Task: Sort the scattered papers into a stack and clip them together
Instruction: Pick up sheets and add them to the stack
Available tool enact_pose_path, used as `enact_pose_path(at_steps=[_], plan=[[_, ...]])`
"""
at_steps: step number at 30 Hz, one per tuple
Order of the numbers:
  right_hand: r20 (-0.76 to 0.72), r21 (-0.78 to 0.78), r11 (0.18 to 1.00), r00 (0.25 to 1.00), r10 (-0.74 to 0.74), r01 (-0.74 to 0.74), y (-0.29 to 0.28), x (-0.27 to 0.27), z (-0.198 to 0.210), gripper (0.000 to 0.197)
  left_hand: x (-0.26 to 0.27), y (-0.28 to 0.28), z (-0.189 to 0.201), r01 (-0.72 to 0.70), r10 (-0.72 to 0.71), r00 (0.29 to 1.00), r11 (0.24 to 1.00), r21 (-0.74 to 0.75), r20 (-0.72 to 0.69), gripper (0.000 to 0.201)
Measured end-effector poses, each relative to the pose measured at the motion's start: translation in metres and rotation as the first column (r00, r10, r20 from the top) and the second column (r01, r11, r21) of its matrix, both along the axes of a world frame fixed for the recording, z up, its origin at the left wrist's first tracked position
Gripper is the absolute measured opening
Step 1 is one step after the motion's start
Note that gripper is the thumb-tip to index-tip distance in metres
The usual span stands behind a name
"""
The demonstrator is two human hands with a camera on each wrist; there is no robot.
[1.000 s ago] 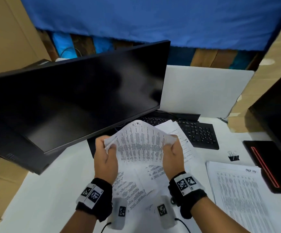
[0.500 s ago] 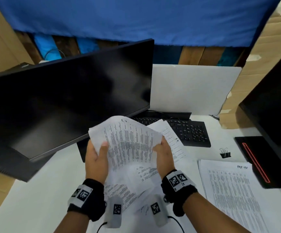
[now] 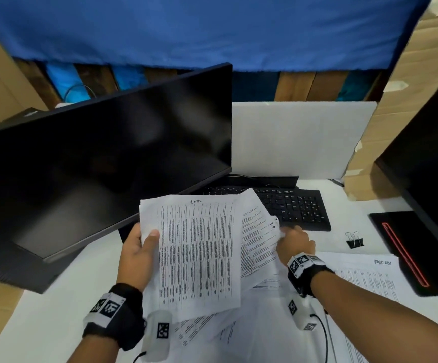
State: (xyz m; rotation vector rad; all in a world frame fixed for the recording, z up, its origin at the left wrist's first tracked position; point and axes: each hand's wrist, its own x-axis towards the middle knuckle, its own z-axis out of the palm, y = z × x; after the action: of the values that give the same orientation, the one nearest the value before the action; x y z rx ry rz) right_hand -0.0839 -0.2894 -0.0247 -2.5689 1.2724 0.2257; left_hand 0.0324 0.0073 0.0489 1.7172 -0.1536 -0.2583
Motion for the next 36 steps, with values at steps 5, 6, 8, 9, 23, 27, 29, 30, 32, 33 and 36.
enact_pose_path(at_steps=[5, 6, 8, 9, 23, 27, 29, 30, 32, 33, 36], plan=[[0.181, 0.006, 1.0, 0.983, -0.027, 0.026, -0.002, -0.003, 0.006, 0.02, -0.004, 0.0, -0.01, 0.02, -0.019, 0.999, 0.999, 0.033, -0.027, 0.022], [0.188, -0.004, 1.0, 0.982, -0.022, 0.023, -0.003, -0.003, 0.008, 0.021, -0.005, 0.0, -0.01, 0.023, -0.022, 0.999, 0.999, 0.036, -0.03, 0.023], [0.181, -0.011, 1.0, 0.983, -0.021, 0.023, -0.004, -0.003, 0.013, 0.023, -0.004, 0.0, -0.01, 0.026, -0.025, 0.999, 0.999, 0.04, -0.031, 0.023], [0.173, -0.012, 0.999, 0.985, -0.027, 0.029, -0.005, -0.003, 0.014, 0.024, -0.004, 0.0, -0.011, 0.026, -0.025, 0.999, 0.999, 0.038, -0.033, 0.022], [0.422, 0.211, 0.977, 0.905, -0.053, -0.041, 0.008, 0.006, 0.026, 0.015, 0.001, 0.011, -0.021, 0.044, -0.045, 0.996, 0.999, -0.024, -0.083, 0.024], [0.613, 0.276, 0.948, 0.789, -0.047, -0.158, 0.012, 0.019, 0.049, 0.017, 0.003, 0.006, -0.007, 0.099, -0.109, 0.986, 0.991, -0.088, -0.125, 0.029], [0.66, 0.299, 0.927, 0.751, -0.029, -0.227, 0.015, 0.022, 0.06, 0.018, 0.004, -0.001, -0.001, 0.122, -0.129, 0.988, 0.989, -0.082, -0.088, 0.026], [0.669, 0.313, 0.911, 0.744, -0.01, -0.27, 0.017, 0.023, 0.066, 0.019, 0.006, -0.004, 0.001, 0.132, -0.135, 0.99, 0.989, -0.063, -0.05, 0.023], [0.67, 0.328, 0.876, 0.741, 0.048, -0.353, 0.021, 0.025, 0.078, 0.019, 0.011, -0.01, 0.002, 0.154, -0.155, 0.985, 0.988, 0.028, 0.07, 0.016], [0.67, 0.329, 0.862, 0.738, 0.074, -0.385, 0.024, 0.025, 0.085, 0.019, 0.013, -0.014, 0.005, 0.167, -0.177, 0.976, 0.983, 0.078, 0.131, 0.015], [0.722, 0.365, 0.81, 0.689, 0.065, -0.46, 0.032, 0.027, 0.112, 0.021, 0.019, -0.024, 0.008, 0.168, -0.19, 0.959, 0.979, 0.118, 0.209, 0.02]])
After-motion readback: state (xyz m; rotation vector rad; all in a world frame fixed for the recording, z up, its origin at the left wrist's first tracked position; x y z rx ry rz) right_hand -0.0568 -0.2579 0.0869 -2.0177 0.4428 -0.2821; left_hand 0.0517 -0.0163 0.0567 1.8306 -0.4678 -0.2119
